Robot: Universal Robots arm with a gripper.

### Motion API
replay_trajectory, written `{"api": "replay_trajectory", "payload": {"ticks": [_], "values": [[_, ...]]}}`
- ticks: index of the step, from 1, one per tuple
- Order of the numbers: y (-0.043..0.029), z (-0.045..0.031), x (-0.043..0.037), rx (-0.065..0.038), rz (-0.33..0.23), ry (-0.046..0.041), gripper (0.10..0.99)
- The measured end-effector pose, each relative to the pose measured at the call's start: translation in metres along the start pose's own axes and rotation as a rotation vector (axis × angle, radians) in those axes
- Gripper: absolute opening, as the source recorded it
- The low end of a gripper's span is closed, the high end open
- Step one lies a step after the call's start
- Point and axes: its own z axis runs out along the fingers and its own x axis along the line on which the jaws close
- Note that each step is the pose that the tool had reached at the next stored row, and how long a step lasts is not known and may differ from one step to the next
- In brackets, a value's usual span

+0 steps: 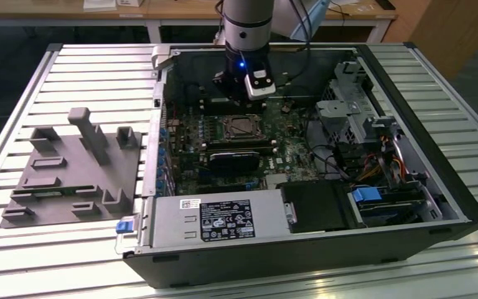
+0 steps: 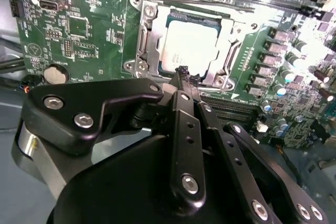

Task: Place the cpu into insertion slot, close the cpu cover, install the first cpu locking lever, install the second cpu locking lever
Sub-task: 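Install the first cpu locking lever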

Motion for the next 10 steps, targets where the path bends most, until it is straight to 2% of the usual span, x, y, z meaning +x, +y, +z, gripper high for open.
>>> {"api": "replay_trajectory", "payload": {"ticks": [10], "values": [[-0.0137,-0.0007,-0.0064,0.005,0.0,-0.0019,0.102]]}}
